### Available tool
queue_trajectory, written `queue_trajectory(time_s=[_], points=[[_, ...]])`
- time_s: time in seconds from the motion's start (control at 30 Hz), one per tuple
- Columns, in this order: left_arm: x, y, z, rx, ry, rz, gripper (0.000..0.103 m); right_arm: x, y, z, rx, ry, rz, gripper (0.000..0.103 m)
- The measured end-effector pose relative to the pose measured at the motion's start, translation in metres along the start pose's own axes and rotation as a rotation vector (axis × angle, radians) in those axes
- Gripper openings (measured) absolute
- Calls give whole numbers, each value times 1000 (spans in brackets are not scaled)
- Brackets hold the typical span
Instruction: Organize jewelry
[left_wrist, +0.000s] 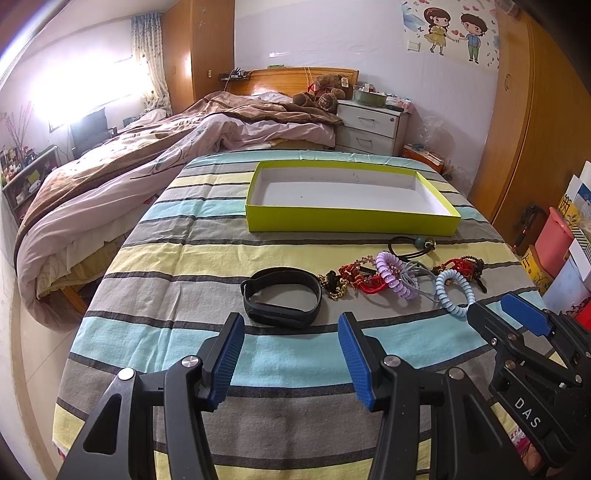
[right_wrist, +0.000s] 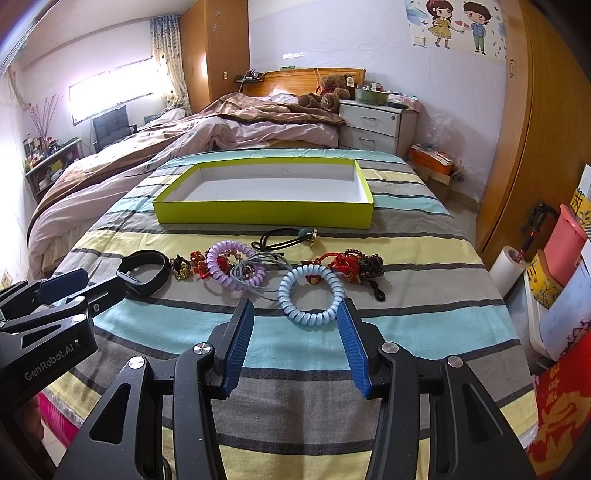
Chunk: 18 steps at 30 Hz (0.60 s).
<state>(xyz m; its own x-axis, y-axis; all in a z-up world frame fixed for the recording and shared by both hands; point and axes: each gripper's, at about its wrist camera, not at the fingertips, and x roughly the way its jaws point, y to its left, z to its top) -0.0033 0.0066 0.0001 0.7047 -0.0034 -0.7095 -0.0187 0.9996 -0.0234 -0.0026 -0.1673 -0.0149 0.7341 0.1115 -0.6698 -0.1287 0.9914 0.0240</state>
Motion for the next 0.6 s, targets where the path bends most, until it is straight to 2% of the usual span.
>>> queue_trajectory(time_s=[0.6], points=[[1,5,2,-10,10,-6,52,0,0,0,-1,3,-1,48]])
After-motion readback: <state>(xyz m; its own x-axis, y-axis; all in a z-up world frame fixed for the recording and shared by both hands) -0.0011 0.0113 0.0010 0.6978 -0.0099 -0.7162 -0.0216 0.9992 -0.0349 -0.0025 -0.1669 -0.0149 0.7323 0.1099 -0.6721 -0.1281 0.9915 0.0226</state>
